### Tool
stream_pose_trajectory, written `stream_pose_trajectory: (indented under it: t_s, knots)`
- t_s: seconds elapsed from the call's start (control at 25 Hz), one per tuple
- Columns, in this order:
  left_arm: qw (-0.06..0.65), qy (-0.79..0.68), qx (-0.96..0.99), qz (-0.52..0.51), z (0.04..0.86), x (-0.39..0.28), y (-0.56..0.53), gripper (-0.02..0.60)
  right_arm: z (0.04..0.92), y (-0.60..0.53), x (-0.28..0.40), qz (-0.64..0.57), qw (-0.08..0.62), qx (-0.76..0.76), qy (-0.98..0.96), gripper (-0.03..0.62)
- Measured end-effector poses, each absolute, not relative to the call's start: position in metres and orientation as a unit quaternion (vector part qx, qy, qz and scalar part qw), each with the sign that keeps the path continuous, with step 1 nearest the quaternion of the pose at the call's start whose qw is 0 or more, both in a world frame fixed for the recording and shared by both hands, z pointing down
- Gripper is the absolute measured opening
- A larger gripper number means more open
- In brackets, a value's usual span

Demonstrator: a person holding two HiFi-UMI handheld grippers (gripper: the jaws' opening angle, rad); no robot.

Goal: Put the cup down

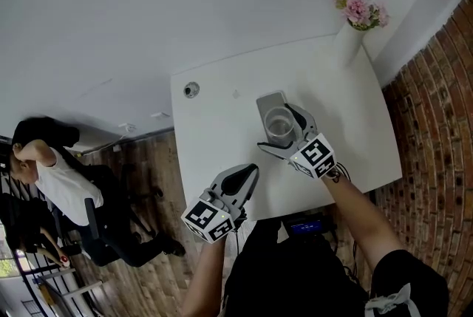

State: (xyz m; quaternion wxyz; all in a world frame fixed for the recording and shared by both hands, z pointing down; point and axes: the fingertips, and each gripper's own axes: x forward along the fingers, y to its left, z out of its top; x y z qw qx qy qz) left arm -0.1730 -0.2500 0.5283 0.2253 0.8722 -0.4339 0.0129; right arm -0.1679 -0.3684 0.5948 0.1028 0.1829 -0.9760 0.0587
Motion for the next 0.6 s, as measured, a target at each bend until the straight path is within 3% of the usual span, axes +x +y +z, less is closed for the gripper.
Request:
stream_pose_trajectory:
  t_s: [0.12,0.32,0.6]
  knots:
    - [0.224,-0.430,0.874,0.021,0.530,-0.174,-0.247,0.009,0.595,-0.366,-0.154,0.070,0.111,0.193,-0.972,0.541]
    - [0.222,-0.438,0.871,0.022,0.530,-0.179,-0.246,0.069,0.595,-0.359,-0.117,0.142,0.100,0.224,-0.959,0.540]
    - [0.221,-0.431,0.874,0.013,0.529,-0.175,-0.247,0.083,0.585,-0.325,-0.086,0.223,0.085,0.223,-0.945,0.534]
